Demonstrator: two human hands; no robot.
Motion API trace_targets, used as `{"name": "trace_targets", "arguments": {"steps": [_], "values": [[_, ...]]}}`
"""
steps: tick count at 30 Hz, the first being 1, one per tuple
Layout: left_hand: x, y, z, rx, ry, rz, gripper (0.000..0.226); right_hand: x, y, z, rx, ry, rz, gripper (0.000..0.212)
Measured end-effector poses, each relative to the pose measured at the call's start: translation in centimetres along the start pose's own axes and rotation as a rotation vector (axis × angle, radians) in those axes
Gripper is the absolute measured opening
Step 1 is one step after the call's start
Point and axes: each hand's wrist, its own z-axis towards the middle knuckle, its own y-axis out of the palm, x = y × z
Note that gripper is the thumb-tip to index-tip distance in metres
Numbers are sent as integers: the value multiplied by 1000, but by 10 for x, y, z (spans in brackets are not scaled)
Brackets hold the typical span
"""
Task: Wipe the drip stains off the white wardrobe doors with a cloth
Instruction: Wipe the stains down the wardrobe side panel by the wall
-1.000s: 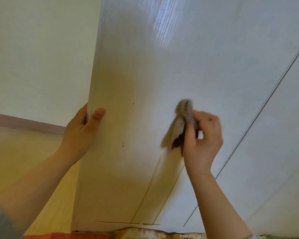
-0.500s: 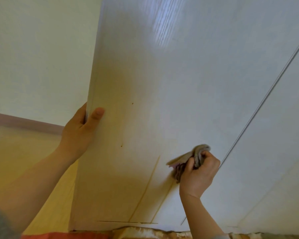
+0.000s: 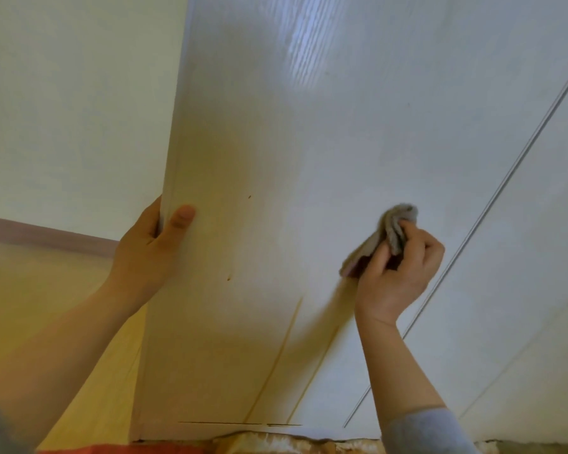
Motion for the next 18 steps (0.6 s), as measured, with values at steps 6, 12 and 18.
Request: {"name": "trace_targets", "arguments": {"steps": [6, 12, 18], "values": [[1, 2, -1, 16, -2, 3, 67, 37, -27, -22, 144, 537, -27, 35], [-1, 6, -3, 70, 2, -2, 68, 14, -23, 20, -125, -212, -21, 30], [-4, 6, 0, 74, 13, 16, 71, 40, -17, 18, 169, 186, -43, 36]]}}
